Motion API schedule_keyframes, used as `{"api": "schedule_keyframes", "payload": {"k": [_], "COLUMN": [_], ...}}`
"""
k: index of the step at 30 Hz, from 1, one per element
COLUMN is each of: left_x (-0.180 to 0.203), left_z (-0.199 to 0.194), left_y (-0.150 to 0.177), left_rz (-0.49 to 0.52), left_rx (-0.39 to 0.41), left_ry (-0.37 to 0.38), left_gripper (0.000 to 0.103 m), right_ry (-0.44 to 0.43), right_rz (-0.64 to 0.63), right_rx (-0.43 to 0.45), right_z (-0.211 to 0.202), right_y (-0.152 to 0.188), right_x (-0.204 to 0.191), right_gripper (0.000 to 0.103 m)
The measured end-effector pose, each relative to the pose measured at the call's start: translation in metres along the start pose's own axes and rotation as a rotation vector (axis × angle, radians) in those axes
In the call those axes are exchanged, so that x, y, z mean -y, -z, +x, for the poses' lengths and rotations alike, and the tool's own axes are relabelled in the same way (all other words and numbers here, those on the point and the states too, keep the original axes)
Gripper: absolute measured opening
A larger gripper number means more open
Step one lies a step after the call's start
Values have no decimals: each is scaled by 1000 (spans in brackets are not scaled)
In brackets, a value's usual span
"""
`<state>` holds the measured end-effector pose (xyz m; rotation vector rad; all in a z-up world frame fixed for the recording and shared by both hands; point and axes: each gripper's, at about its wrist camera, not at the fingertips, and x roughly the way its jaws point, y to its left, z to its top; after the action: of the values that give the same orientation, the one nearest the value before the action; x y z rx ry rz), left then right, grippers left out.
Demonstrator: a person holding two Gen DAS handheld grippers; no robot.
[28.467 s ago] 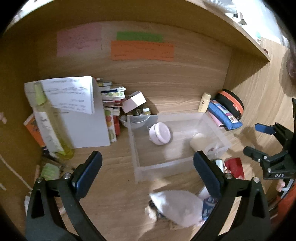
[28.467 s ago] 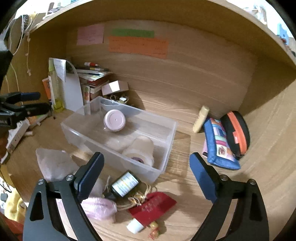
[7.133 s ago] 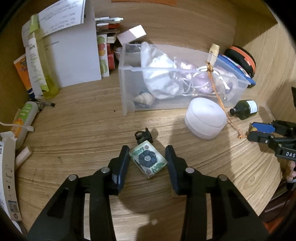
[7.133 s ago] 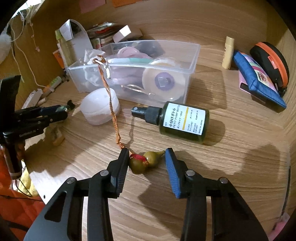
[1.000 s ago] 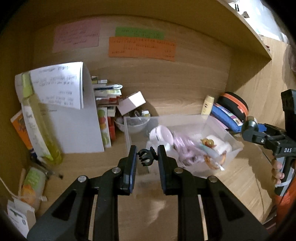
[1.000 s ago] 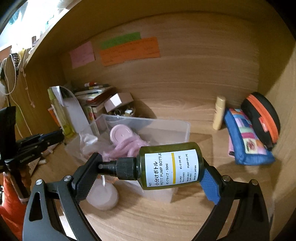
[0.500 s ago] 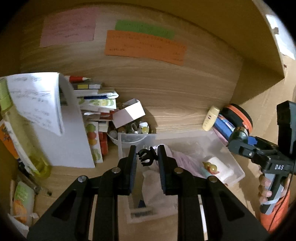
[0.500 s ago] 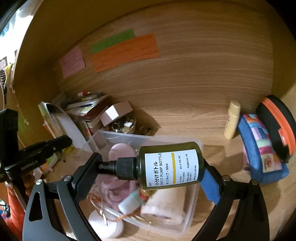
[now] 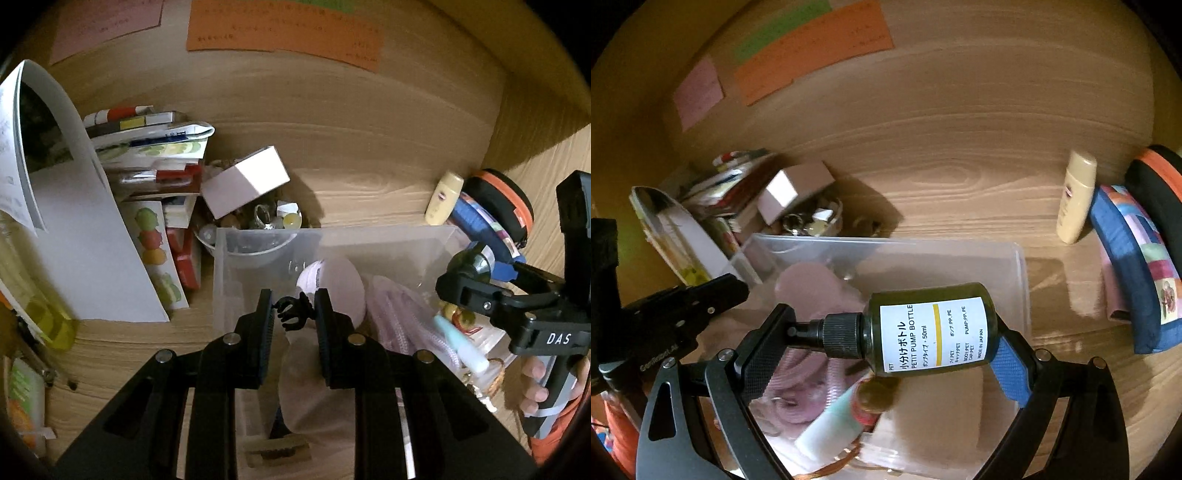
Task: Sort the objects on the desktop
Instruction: 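Carry the black clip and pump bottle into the clear bin and release both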
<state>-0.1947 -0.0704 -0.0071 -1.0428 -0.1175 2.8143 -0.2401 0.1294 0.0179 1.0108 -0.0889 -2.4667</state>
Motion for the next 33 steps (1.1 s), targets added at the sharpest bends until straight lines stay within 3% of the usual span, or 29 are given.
{"api": "schedule_keyframes", "payload": {"k": [16,21,24,33], "left_x": [7,13,18,22], "left_z": [4,4,1,-18], "left_y": [6,7,8,5], "left_rz": [12,39,64,78], "left_rx": [-8,-2,25,85], "left_ry": [-8,-1,-27,-27], "left_gripper": [25,40,62,67], "right_ry": [85,88,86,77], "right_rz": [-95,-87,-78,-82], "right_rx": [73,71,70,86], "right_z": [-7,-8,-8,-16], "right_y": [5,5,4,4], "right_x": [-12,-12,-11,-16], "right_gripper": [97,97,97,98]}}
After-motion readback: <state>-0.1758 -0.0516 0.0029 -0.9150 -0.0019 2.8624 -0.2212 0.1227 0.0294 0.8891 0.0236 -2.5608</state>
